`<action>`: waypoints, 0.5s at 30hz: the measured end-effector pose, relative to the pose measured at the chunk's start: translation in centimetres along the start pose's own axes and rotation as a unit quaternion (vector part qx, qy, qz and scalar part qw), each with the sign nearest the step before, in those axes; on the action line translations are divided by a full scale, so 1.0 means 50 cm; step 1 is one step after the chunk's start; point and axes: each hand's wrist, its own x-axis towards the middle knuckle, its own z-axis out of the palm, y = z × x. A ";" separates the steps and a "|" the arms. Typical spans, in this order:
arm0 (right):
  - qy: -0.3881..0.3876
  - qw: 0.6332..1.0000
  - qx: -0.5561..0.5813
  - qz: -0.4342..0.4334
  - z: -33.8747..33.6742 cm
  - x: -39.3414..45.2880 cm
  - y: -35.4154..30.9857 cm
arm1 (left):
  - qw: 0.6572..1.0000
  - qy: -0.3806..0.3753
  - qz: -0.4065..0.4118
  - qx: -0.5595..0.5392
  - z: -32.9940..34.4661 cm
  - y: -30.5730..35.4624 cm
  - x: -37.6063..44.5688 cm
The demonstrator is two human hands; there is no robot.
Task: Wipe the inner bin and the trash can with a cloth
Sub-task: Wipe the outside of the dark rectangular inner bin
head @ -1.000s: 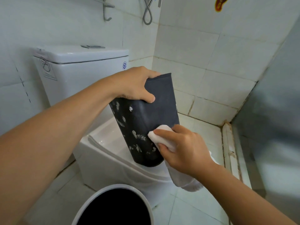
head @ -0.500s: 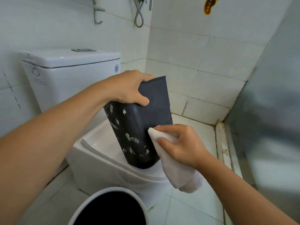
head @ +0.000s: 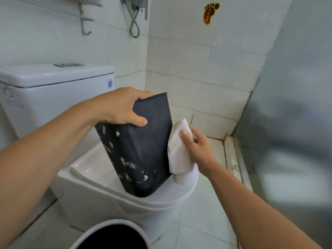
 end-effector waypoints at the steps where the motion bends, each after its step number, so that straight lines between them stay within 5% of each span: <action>1: -0.005 1.000 -0.019 -0.007 0.008 -0.001 0.000 | 1.000 0.000 0.002 -0.003 0.001 0.000 -0.001; 10: 0.087 0.963 -0.241 -0.078 0.070 -0.010 0.010 | 1.000 0.013 -0.003 0.023 0.003 0.002 -0.003; 15: 0.016 0.943 -0.320 -0.085 0.039 -0.030 -0.005 | 1.000 0.014 -0.005 0.024 0.002 -0.003 -0.003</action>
